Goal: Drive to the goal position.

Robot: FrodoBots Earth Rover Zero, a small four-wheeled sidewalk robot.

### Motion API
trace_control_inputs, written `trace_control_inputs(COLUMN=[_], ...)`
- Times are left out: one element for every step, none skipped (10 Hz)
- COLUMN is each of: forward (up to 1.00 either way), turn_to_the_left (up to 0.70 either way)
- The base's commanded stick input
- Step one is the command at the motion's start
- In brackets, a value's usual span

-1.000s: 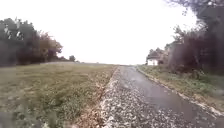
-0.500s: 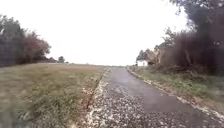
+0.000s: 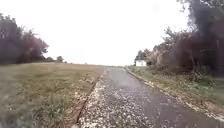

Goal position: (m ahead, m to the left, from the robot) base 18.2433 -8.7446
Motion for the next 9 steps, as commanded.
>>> trace_control_inputs(forward=[0.70, 0.70, 0.70, 0.70, 0.70, 0.70, 0.70, 0.70, 0.70], turn_to_the_left=[0.00, 0.00, 0.00, 0.00, 0.00, 0.00, 0.00, 0.00, 0.00])
